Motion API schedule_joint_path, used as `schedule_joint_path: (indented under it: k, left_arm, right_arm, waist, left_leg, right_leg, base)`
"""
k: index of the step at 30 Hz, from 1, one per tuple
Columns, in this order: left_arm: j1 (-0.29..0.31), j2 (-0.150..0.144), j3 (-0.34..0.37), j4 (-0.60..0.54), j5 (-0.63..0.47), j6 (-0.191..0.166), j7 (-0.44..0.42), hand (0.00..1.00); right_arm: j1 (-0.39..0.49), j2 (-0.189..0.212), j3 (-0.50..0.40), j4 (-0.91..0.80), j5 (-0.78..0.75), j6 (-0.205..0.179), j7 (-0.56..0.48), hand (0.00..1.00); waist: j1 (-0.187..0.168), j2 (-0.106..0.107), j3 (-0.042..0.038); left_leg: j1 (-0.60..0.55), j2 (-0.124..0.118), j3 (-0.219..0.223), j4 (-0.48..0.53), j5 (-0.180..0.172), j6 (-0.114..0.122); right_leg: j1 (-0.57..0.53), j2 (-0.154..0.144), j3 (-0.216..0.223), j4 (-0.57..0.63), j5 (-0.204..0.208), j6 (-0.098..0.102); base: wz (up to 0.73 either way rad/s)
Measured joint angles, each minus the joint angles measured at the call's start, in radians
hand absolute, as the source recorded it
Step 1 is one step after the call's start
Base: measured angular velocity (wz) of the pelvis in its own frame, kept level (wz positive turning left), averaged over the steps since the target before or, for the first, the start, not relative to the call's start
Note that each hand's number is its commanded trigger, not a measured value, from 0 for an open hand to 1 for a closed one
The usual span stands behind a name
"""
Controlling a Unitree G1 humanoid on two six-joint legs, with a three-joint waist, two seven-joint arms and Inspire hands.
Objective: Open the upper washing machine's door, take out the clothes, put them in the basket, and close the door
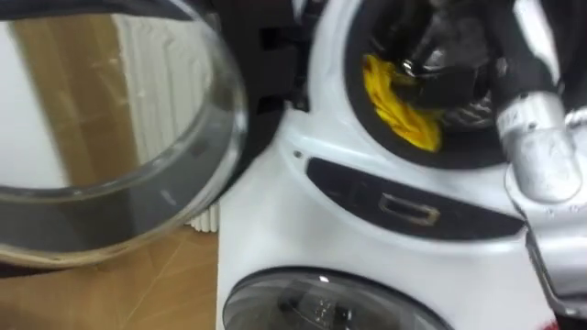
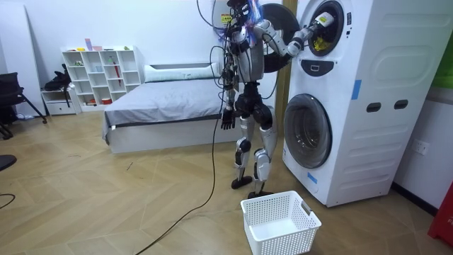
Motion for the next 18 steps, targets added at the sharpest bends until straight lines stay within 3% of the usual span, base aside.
schedule_joint_path:
  k: [4, 9, 18]
  left_arm:
    - [-0.027, 0.000, -0.017, 0.004, -0.010, -0.004, 0.002, 0.00]
    - [-0.048, 0.001, -0.033, 0.004, -0.023, -0.028, 0.003, 0.00]
    - [-0.063, -0.001, -0.035, 0.007, -0.026, -0.039, 0.006, 0.00]
  right_arm:
    - [-0.002, 0.001, 0.020, -0.011, -0.069, -0.007, 0.000, 0.00]
    - [-0.002, 0.001, 0.027, -0.045, -0.132, -0.023, 0.017, 0.00]
    - [-0.002, 0.009, 0.026, -0.062, -0.156, -0.022, 0.045, 0.00]
  waist:
    - [0.022, 0.004, 0.0016]
    - [0.025, 0.025, 0.0075]
    - [0.028, 0.029, 0.0096]
  left_leg:
    - [0.009, 0.004, -0.009, -0.017, -0.004, -0.003]
    - [0.023, 0.012, -0.007, -0.038, -0.009, -0.011]
    - [0.025, 0.014, -0.006, -0.050, -0.011, -0.013]
  right_leg:
    - [0.001, 0.003, -0.012, 0.003, -0.012, 0.000]
    - [0.003, 0.015, -0.012, 0.002, -0.013, 0.001]
    - [0.003, 0.017, -0.011, 0.002, -0.016, 0.003]
  base:
    - [0.07]
    - [0.00]
    - [0.00]
